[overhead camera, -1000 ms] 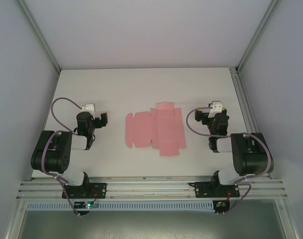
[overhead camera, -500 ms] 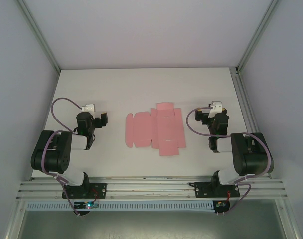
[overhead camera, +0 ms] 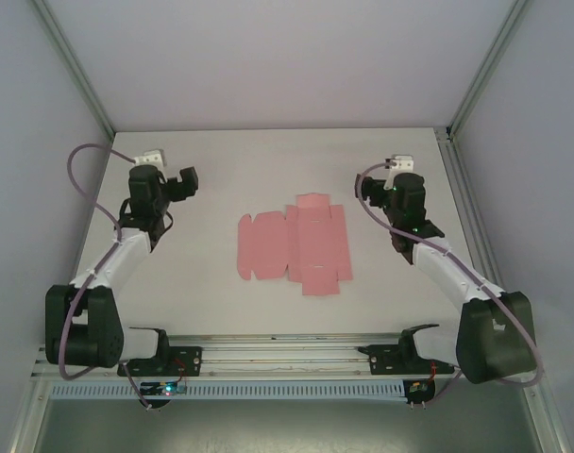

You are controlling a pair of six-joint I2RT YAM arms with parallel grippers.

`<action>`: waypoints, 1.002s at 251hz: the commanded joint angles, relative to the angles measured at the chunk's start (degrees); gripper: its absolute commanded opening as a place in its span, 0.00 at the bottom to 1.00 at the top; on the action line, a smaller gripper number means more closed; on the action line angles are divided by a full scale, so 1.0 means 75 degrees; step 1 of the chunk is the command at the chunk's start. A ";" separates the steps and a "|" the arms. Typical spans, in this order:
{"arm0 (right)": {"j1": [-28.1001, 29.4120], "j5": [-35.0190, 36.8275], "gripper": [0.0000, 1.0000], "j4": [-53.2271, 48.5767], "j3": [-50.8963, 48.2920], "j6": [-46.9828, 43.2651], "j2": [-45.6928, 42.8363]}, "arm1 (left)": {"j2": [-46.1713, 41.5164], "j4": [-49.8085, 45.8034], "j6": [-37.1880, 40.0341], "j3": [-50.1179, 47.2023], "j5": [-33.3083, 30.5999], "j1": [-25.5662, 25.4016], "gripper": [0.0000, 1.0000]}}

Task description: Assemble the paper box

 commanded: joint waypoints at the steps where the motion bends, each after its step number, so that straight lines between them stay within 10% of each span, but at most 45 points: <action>1: 0.0113 -0.1157 0.85 -0.2225 0.0095 0.1384 0.0523 | 0.0128 -0.2053 -0.1398 -0.0272 0.1709 -0.0231 1.00; 80: 0.2078 -0.1352 0.51 -0.3566 0.1209 0.1372 0.2395 | 0.0308 -0.3705 -0.1608 -0.0088 0.2245 -0.1790 1.00; 111: 0.2225 -0.0052 0.51 -0.3936 0.1412 0.1314 0.2623 | 0.0332 -0.3691 -0.1720 -0.0311 0.2346 -0.1846 1.00; 251: 0.1491 -0.0627 0.47 -0.3281 0.0468 0.2089 0.3753 | 0.1232 -0.3040 -0.2016 -0.0590 0.3623 -0.1926 1.00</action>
